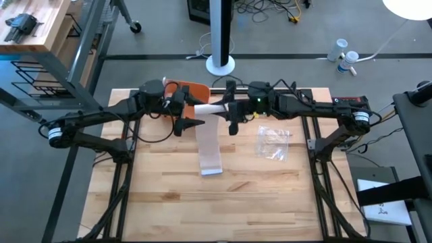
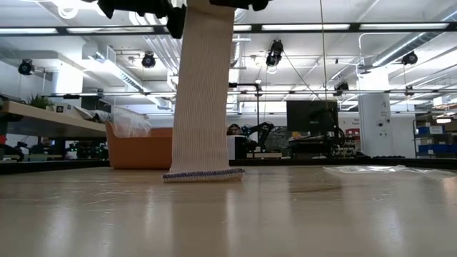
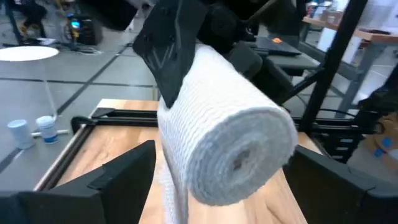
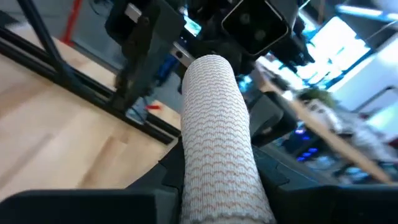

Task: Roll bandage
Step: Roll the white bandage

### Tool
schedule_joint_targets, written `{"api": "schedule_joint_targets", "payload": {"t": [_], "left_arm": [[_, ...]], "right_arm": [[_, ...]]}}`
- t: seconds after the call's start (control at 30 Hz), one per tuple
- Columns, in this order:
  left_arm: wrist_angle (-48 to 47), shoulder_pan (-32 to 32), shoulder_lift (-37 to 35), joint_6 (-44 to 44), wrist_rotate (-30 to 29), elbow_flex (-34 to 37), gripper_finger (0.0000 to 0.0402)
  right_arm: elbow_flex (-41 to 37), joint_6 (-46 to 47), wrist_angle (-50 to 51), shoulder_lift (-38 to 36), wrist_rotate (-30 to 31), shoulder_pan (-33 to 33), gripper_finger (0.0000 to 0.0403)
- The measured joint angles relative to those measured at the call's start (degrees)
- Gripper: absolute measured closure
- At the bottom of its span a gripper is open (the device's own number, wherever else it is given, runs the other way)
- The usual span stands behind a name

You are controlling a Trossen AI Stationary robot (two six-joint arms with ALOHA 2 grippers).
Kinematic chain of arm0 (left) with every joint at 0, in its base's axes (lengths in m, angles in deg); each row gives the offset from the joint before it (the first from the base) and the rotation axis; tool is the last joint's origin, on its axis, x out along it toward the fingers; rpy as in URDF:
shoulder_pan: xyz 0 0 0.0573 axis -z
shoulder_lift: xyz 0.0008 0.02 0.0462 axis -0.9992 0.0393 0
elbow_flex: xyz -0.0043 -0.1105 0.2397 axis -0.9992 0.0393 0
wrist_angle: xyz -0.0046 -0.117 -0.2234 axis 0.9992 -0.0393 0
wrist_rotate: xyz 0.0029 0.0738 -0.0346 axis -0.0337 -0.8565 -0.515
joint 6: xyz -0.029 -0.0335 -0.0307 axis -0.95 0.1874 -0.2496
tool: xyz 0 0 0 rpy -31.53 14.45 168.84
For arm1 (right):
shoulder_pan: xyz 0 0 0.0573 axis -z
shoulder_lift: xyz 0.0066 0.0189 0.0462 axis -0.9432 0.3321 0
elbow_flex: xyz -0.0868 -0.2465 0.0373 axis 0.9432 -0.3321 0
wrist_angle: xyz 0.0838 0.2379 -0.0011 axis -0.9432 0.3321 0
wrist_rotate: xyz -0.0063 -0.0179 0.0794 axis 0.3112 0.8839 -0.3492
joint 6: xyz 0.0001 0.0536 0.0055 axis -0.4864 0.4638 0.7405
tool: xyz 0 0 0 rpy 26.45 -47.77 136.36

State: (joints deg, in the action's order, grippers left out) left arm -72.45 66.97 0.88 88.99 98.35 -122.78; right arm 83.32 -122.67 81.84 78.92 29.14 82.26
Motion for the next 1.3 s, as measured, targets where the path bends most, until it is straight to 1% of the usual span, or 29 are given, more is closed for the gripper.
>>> {"api": "schedule_joint_targets", "payload": {"t": [0.1,0.23,0.47,0.7,0.97,1.07,1.13,1.3], "left_arm": [[0.5,-0.1,-0.2,-1.4,2.5,0.1,0.0063],[2.6,-0.3,-0.6,-6.5,5.4,0.1,0.0053],[3.2,-1.2,-0.7,-19.7,6.8,0.1,0.0038],[8.0,-1.3,-0.7,-27.5,10.3,0.1,0.0027],[8.8,-1.3,-0.6,-35.6,10.2,0.1,0.0011],[8.8,-1.3,-0.6,-36.3,10.0,0.1,0.0009],[8.6,-1.4,-0.6,-35.9,8.7,0.1,0.0008],[8.5,-4.2,-0.6,-31.3,7.2,-0.4,0.0008]], "right_arm": [[0.0,-5.0,-0.7,0.0,6.3,-2.1,0.0313],[0.1,-12.1,-1.1,0.0,13.1,-4.3,0.0314],[0.1,-21.5,-2.0,0.2,20.8,-7.4,0.0314],[0.1,-24.0,-3.3,0.2,22.4,-8.4,0.0314],[0.1,-30.0,-3.3,0.2,23.0,-9.3,0.0314],[0.1,-32.2,-3.4,0.2,23.7,-9.4,0.0314],[0.1,-32.1,-3.7,0.2,23.2,-9.6,0.0314],[0.1,-28.6,-3.4,0.2,22.5,-11.3,0.0314]]}}
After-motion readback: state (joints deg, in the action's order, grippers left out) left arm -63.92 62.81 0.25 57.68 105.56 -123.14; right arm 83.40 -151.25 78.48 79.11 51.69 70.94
